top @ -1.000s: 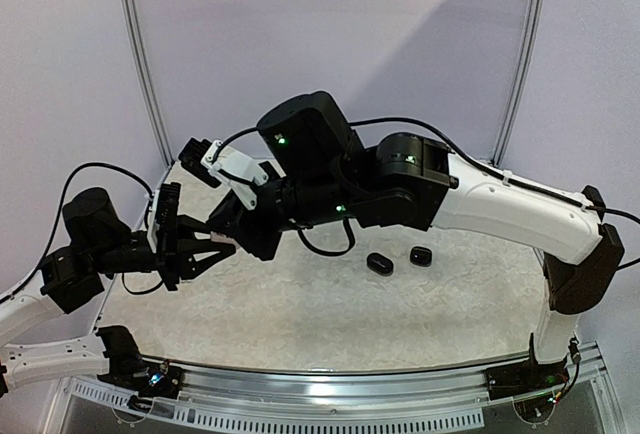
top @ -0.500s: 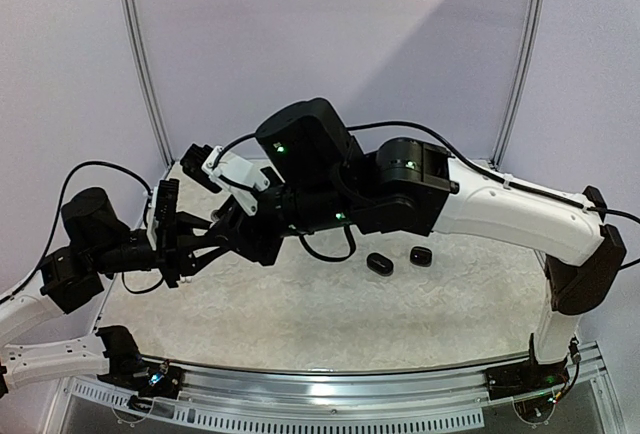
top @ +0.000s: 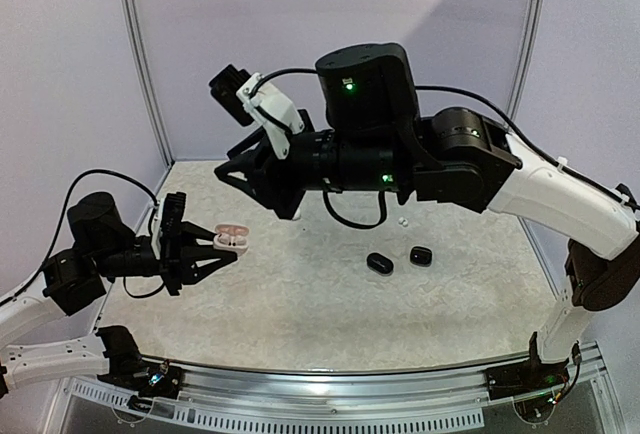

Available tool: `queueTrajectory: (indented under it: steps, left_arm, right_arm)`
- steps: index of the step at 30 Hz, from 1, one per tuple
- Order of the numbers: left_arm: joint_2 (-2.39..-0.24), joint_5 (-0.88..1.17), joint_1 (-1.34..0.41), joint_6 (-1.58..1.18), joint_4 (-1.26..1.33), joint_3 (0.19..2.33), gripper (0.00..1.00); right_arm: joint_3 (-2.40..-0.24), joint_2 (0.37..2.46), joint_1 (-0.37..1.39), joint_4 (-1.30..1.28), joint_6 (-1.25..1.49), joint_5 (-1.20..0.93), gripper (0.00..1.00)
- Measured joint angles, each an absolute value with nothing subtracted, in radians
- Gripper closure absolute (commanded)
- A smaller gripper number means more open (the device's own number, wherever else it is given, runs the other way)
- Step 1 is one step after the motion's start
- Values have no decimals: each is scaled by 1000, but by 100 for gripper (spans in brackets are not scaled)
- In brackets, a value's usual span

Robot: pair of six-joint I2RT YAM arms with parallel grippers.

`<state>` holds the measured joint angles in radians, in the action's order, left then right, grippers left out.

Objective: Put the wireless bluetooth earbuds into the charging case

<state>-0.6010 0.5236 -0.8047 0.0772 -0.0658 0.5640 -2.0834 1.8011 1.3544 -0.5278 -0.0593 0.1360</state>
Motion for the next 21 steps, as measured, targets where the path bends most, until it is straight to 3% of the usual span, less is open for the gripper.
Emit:
queueTrajectory:
  steps: [8, 21]
  left_arm:
    - [-595, 544, -805, 142, -70, 564, 100]
    - [-594, 527, -805, 207, -72, 569, 100]
  right_arm:
    - [-2089, 1842, 1299, -581, 51, 223, 90]
    - [-2146, 1998, 1298, -712, 47, -29, 96]
